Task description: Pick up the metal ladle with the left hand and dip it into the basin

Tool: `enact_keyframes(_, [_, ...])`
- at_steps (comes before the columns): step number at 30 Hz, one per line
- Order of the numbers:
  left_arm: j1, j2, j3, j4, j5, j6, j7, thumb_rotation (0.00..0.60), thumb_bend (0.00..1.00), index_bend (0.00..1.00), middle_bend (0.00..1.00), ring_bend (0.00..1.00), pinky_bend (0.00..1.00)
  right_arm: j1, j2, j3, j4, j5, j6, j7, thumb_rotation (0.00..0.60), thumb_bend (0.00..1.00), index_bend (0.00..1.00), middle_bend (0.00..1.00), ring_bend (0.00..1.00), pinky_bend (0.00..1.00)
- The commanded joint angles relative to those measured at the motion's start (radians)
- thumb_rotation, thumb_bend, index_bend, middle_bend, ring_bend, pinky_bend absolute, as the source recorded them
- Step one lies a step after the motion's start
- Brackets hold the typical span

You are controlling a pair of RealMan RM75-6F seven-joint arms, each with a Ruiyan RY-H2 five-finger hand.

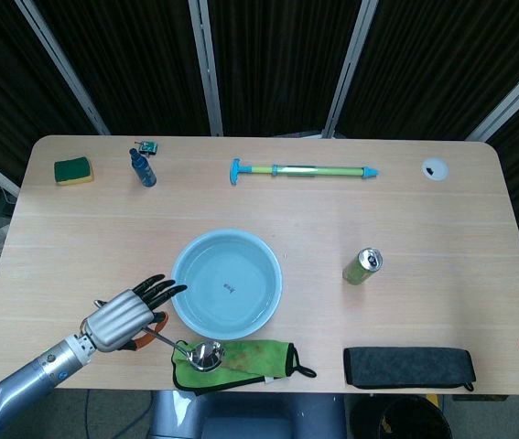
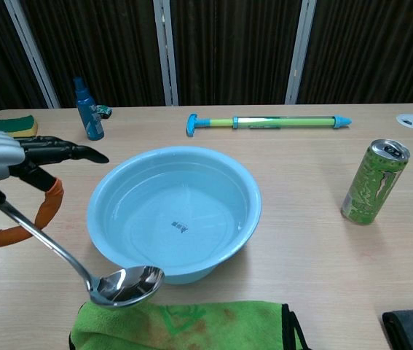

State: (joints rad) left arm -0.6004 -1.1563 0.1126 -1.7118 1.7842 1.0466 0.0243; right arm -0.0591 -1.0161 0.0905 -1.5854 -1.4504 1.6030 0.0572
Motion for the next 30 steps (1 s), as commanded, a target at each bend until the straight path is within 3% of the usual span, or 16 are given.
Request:
enact_keyframes(1, [-0.029,-0.008,-0.032,0.016,-0.019,-0.021,-0.006,0.6,0.45,0.6,0.0,0.0,0.0,0.002,0.001,0.003,0.001,0.006,-0.005,0.002,0.6,0.0,0.0,0.0,0.0,0.0])
enact_keyframes(12, [-0.115,-0.039,-0.106,0.064,-0.035,-0.08,0.036,0.6,0.44,0.6,0.0,0.0,0.0,0.014,0.002,0.008,0.004,0.024,-0.036,-0.003,0.6,0.0,0.0,0.0,0.0,0.0])
enact_keyframes(30, [-0.146,-0.148,-0.124,0.256,-0.151,-0.163,0.038,0.6,0.44,0.61,0.0,0.0,0.0,0.013,0.001,0.017,0.007,0.041,-0.036,-0.003,0.6,0.0,0.0,0.0,0.0,0.0])
